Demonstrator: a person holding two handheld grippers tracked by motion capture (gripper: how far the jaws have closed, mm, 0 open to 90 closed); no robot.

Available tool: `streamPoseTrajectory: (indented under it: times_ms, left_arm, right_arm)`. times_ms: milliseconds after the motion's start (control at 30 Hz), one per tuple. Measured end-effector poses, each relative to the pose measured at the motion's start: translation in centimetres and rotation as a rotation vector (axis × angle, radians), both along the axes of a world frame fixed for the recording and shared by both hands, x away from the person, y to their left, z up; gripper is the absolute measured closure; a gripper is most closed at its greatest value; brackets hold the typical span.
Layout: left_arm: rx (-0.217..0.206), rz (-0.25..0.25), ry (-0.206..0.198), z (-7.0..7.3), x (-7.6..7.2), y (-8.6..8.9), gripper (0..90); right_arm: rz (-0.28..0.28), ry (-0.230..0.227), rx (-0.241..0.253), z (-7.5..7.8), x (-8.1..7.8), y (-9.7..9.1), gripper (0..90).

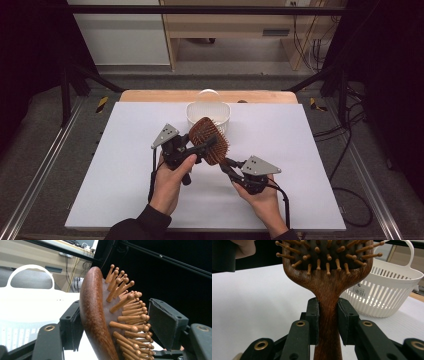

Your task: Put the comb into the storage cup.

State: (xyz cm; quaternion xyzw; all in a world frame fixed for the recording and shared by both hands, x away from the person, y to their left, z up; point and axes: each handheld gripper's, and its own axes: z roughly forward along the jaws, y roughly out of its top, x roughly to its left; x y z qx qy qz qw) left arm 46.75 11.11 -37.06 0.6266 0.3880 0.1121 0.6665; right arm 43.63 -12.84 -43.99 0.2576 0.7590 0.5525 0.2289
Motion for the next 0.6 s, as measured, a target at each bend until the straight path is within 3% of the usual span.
streamPoseTrajectory:
  times_ms: [400, 600]
  left_arm:
    - [-0.007, -0.001, 0.006, 0.00, -0.09, -0.11, 34.8]
    - [-0.038, 0.028, 0.027, 0.19, -0.21, -0.03, 38.1]
  right_arm:
    - [-0.002, -0.003, 0.000, -0.04, 0.02, -0.01, 73.1]
    - [0.001, -0.007, 0.000, -0.08, 0.01, 0.00, 73.1]
